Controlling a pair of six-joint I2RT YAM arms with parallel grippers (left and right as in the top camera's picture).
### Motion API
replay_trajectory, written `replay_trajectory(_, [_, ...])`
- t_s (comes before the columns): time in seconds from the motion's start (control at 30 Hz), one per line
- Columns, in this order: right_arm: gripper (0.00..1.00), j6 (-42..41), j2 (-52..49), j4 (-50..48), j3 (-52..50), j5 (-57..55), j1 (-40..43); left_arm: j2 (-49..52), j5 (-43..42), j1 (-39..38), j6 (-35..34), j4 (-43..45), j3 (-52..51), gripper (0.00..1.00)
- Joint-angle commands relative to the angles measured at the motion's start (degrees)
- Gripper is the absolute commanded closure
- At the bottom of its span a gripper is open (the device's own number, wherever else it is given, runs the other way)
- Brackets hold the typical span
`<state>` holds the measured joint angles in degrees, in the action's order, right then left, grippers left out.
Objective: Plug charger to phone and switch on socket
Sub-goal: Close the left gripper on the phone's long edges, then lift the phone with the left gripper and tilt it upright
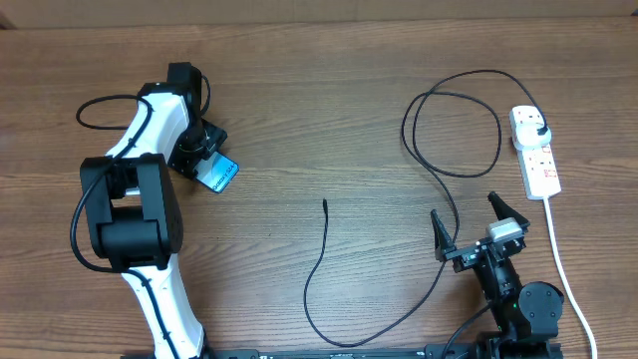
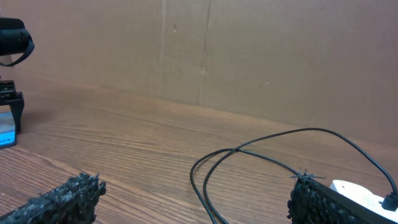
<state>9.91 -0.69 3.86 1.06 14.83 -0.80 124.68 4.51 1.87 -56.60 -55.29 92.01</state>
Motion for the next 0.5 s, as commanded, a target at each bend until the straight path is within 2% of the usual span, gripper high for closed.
replay_trajectory(0.0, [0.00,0.2,0.3,-0.3,-0.6,0.2,-0.3,1.2,-0.8,-0.4,1.9,-0.6,3.7,0.96])
replay_trajectory(0.47, [0.00,0.2,0.3,-0.3,-0.6,0.2,-0.3,1.2,-3.2,-0.4,2.8,-13.0,20.9,0.96])
